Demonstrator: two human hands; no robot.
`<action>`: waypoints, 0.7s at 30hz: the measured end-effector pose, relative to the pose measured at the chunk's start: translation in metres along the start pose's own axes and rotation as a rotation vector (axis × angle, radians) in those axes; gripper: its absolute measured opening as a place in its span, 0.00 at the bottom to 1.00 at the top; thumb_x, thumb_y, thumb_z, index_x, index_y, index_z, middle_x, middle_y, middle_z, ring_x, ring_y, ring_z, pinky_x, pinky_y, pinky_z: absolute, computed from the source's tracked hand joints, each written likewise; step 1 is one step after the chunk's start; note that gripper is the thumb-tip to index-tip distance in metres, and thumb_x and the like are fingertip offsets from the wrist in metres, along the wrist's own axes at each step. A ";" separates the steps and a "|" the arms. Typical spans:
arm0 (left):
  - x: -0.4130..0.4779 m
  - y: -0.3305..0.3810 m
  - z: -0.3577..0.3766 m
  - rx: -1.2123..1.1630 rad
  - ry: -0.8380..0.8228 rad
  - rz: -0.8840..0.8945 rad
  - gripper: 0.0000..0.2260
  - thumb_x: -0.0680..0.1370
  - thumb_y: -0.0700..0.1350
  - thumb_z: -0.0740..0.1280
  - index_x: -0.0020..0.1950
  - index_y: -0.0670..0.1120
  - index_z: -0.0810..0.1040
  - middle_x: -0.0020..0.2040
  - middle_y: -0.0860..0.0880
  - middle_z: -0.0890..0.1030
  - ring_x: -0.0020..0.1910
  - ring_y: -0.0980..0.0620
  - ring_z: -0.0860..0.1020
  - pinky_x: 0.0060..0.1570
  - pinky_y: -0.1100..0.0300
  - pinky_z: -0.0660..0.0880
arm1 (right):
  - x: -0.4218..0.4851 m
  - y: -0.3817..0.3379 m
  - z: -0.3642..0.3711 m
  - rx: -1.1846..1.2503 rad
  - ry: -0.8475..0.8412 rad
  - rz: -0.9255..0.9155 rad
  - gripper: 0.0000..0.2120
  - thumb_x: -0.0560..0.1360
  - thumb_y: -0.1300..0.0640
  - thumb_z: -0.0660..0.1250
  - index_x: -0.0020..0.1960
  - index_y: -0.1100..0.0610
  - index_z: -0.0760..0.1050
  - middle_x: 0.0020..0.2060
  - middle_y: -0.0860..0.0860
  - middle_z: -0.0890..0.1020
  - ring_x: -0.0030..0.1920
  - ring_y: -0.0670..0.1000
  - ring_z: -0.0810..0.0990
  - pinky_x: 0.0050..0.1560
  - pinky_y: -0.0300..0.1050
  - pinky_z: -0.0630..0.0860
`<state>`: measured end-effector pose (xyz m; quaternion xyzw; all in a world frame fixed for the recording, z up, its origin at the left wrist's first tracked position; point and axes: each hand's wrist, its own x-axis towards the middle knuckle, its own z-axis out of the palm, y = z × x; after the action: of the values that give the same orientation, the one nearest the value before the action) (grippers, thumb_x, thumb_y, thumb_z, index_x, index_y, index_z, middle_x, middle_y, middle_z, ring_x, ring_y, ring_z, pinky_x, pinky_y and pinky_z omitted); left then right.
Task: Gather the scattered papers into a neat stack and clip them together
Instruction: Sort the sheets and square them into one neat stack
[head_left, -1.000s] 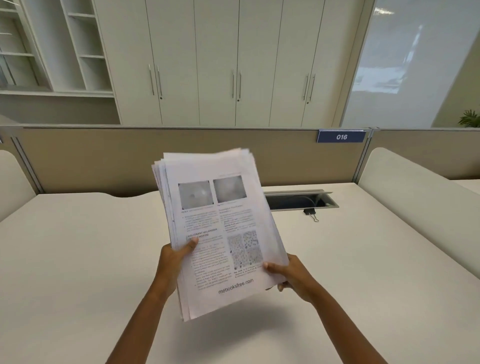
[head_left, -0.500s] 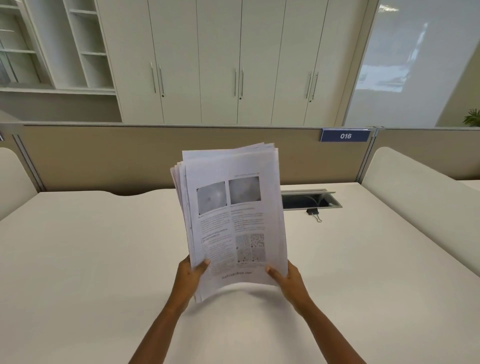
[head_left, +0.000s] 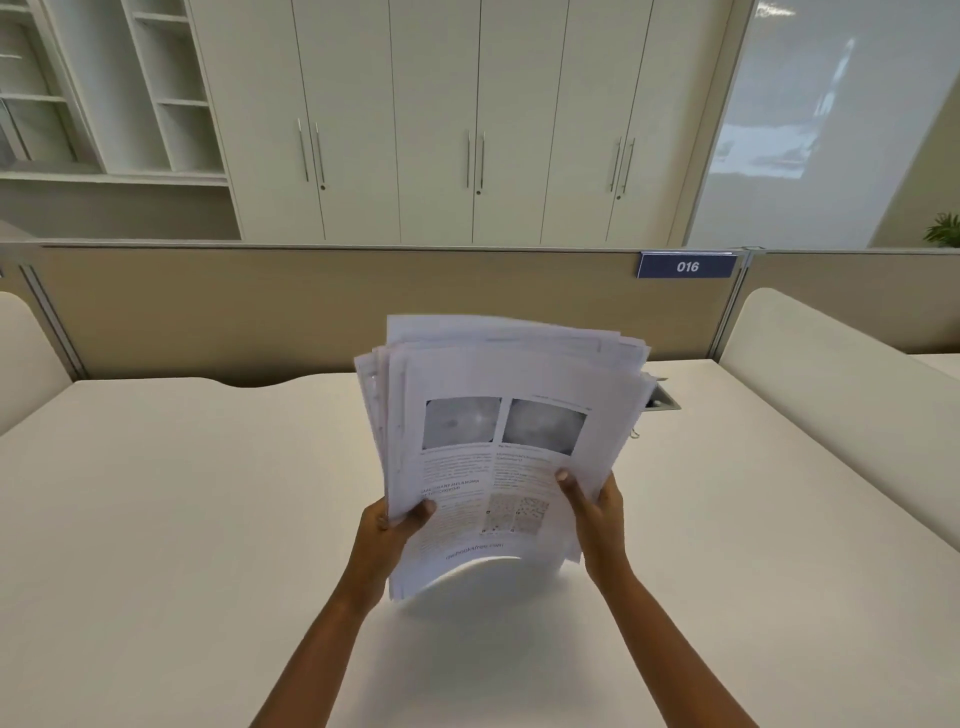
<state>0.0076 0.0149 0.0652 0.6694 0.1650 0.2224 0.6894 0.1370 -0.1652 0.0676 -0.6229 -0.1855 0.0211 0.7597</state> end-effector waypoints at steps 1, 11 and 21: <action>-0.001 0.003 -0.001 0.009 -0.006 -0.011 0.11 0.71 0.44 0.72 0.52 0.46 0.77 0.51 0.44 0.80 0.53 0.38 0.77 0.49 0.51 0.77 | -0.001 -0.002 -0.001 -0.022 -0.028 0.006 0.33 0.58 0.34 0.72 0.56 0.51 0.68 0.48 0.51 0.78 0.46 0.49 0.80 0.37 0.36 0.80; 0.004 0.039 -0.001 0.047 0.106 0.115 0.48 0.41 0.76 0.67 0.53 0.51 0.73 0.45 0.51 0.78 0.44 0.53 0.77 0.37 0.63 0.75 | -0.012 -0.001 0.001 -0.088 -0.159 0.051 0.51 0.50 0.21 0.63 0.62 0.53 0.64 0.51 0.49 0.78 0.48 0.42 0.79 0.40 0.30 0.77; 0.001 0.042 0.003 0.045 0.201 0.187 0.49 0.44 0.79 0.63 0.57 0.50 0.72 0.49 0.50 0.78 0.45 0.53 0.78 0.40 0.65 0.75 | -0.012 0.001 -0.004 -0.214 -0.215 0.087 0.19 0.74 0.54 0.65 0.62 0.45 0.62 0.58 0.50 0.76 0.52 0.41 0.77 0.48 0.33 0.77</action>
<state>0.0063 0.0132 0.1077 0.6715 0.1752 0.3480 0.6303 0.1276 -0.1719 0.0636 -0.7019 -0.2399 0.1005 0.6631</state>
